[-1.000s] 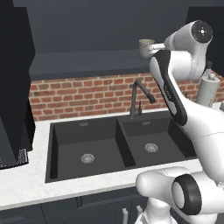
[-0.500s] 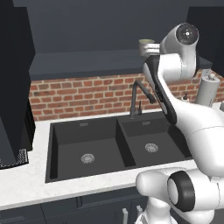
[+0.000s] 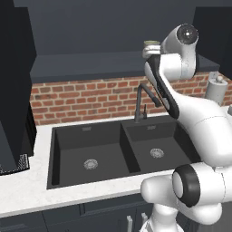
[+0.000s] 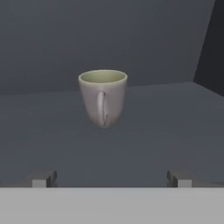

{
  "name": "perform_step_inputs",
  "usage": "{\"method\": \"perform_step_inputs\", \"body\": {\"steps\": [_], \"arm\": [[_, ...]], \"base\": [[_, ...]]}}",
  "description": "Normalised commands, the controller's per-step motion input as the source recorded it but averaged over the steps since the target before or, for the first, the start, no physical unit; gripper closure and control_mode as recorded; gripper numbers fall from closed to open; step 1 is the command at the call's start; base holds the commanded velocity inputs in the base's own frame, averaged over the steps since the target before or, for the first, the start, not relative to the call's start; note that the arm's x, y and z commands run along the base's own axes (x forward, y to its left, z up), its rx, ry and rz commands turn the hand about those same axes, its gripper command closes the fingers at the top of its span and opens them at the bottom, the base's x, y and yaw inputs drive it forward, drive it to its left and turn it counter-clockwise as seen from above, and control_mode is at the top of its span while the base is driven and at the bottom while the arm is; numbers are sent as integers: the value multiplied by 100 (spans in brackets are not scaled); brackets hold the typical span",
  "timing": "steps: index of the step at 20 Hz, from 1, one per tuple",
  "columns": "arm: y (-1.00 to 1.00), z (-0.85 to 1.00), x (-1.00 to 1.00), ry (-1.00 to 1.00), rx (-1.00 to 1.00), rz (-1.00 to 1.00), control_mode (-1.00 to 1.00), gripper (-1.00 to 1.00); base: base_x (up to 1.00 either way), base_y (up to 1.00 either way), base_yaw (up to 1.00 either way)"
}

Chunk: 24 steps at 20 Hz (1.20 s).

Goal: Gather all objects into one cabinet and sort the glasses and bowls to opposite sides.

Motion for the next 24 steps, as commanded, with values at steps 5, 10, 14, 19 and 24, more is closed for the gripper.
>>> {"method": "perform_step_inputs", "body": {"steps": [5,10,14,19,24], "arm": [[3,-3,39,6,0,5,-100,-100],[7,-4,29,2,0,4,-100,-100],[12,0,10,3,0,0,-100,-100],[7,0,20,2,0,0,-100,-100],[-1,-1,25,0,0,0,-100,-100]], "base": [[0,0,0],[0,0,0],[0,0,0],[0,0,0],[0,0,0]]}}
